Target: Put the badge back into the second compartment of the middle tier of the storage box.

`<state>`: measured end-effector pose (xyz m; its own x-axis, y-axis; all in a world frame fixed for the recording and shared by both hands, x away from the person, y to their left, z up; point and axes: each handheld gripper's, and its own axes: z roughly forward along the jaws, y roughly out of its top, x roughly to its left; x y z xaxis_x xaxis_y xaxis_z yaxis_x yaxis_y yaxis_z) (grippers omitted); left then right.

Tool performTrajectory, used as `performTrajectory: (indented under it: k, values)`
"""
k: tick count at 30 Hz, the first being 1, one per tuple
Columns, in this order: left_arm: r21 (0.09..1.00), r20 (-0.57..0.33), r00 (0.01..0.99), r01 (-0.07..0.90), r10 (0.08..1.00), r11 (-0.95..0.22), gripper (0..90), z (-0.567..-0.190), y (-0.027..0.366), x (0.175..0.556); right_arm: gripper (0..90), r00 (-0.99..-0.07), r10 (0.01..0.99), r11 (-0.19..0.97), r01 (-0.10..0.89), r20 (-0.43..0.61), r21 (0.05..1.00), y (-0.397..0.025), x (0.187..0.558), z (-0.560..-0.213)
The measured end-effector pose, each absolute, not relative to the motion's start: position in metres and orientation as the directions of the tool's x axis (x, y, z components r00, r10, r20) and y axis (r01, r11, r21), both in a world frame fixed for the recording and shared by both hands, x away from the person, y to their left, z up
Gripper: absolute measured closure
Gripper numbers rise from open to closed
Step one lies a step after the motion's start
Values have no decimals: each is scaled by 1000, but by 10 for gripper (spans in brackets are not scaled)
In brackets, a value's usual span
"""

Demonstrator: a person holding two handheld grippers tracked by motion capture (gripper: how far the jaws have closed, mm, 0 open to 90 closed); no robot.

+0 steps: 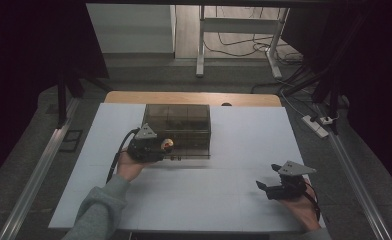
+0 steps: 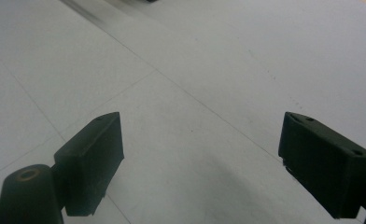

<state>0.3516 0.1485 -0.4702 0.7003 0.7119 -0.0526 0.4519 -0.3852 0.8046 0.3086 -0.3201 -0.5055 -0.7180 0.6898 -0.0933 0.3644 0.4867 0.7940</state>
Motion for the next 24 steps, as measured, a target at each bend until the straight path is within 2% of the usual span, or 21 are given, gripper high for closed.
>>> performTrajectory:
  k: [24]
  values:
    - [791, -55, 722, 454, 690, -411, 467, -474, 128, 364, 140, -717, 691, 487, 364, -95, 794, -320, 309, -506]
